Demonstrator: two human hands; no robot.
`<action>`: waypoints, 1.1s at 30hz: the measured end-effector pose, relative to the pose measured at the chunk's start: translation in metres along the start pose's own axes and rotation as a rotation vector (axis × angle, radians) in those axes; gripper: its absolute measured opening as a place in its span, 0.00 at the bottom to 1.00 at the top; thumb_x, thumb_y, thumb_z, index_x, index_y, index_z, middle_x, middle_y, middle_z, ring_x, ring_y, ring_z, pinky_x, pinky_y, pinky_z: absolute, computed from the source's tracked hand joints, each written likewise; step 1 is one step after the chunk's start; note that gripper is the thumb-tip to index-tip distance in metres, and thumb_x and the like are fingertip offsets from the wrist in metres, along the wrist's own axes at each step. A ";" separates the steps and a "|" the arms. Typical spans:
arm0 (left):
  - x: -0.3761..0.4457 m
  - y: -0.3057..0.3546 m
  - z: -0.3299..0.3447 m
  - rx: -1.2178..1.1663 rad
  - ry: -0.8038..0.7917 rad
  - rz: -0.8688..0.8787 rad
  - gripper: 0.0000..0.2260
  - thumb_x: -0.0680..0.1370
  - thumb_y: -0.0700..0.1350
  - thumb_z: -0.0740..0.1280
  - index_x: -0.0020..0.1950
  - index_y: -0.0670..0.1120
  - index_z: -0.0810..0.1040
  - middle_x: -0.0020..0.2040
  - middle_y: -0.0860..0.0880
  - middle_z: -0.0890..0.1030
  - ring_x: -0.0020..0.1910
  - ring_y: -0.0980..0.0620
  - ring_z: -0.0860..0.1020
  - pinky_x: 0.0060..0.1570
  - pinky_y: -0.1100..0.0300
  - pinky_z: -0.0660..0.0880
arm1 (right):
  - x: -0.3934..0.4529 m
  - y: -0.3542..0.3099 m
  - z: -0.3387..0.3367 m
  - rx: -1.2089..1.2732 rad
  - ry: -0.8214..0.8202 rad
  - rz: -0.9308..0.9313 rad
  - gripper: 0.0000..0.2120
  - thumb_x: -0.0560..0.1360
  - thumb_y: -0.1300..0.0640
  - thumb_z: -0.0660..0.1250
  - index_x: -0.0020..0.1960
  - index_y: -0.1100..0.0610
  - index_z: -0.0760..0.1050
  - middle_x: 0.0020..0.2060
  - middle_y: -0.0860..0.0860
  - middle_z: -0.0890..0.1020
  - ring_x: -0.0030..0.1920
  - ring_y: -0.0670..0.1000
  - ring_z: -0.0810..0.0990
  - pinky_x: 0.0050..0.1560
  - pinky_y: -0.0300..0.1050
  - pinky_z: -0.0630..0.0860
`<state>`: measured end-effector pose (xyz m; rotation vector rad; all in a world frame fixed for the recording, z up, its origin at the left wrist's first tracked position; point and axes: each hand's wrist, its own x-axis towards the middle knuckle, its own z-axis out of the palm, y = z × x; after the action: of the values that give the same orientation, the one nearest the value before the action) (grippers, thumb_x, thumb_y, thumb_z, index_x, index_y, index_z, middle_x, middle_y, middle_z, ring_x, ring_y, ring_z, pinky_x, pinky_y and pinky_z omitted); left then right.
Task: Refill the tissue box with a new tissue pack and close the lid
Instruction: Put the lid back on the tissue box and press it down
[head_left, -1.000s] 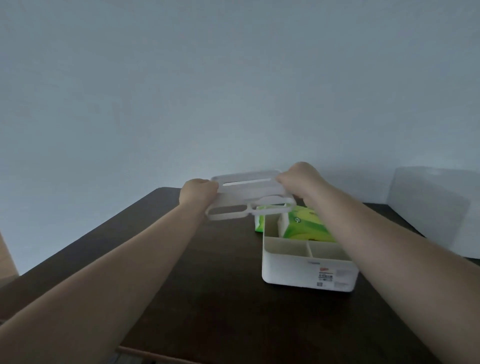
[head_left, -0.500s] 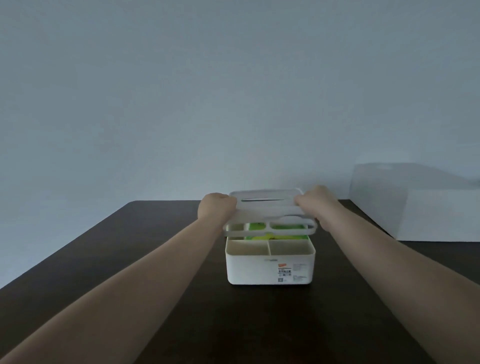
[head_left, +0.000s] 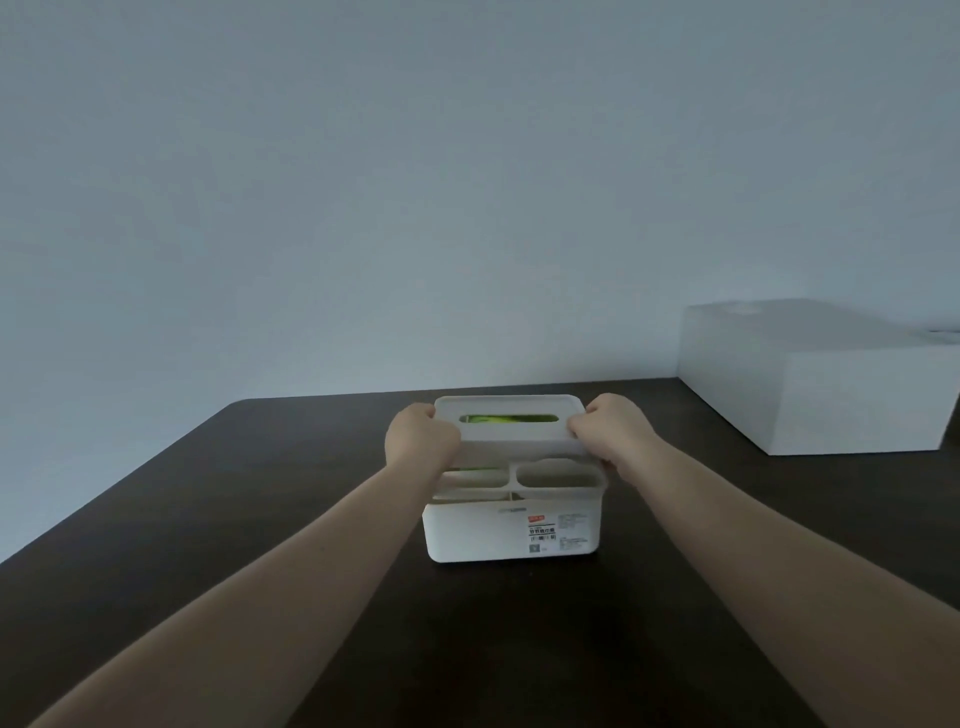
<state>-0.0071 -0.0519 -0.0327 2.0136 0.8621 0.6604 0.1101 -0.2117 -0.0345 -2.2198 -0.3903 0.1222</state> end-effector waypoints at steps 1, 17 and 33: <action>0.000 0.000 0.000 -0.002 0.007 -0.008 0.12 0.71 0.32 0.56 0.32 0.45 0.67 0.28 0.49 0.65 0.27 0.50 0.61 0.27 0.61 0.56 | 0.000 0.000 0.001 -0.005 0.004 -0.006 0.10 0.74 0.59 0.60 0.52 0.60 0.76 0.41 0.55 0.78 0.35 0.53 0.74 0.30 0.42 0.69; 0.015 -0.014 0.002 -0.053 -0.143 -0.061 0.26 0.73 0.35 0.53 0.71 0.42 0.71 0.62 0.42 0.79 0.34 0.52 0.72 0.30 0.62 0.67 | 0.006 0.001 0.012 -0.128 0.027 -0.004 0.11 0.74 0.62 0.57 0.49 0.62 0.78 0.41 0.56 0.78 0.40 0.57 0.75 0.32 0.43 0.65; 0.043 -0.015 0.007 0.019 -0.192 -0.047 0.26 0.80 0.34 0.49 0.78 0.46 0.60 0.76 0.47 0.65 0.58 0.48 0.73 0.55 0.60 0.68 | 0.021 -0.005 0.012 -0.081 -0.125 -0.024 0.09 0.77 0.64 0.51 0.46 0.58 0.69 0.38 0.55 0.72 0.43 0.56 0.72 0.29 0.43 0.60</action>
<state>0.0195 -0.0156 -0.0428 2.0292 0.8004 0.4264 0.1258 -0.1931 -0.0376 -2.2926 -0.4986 0.2370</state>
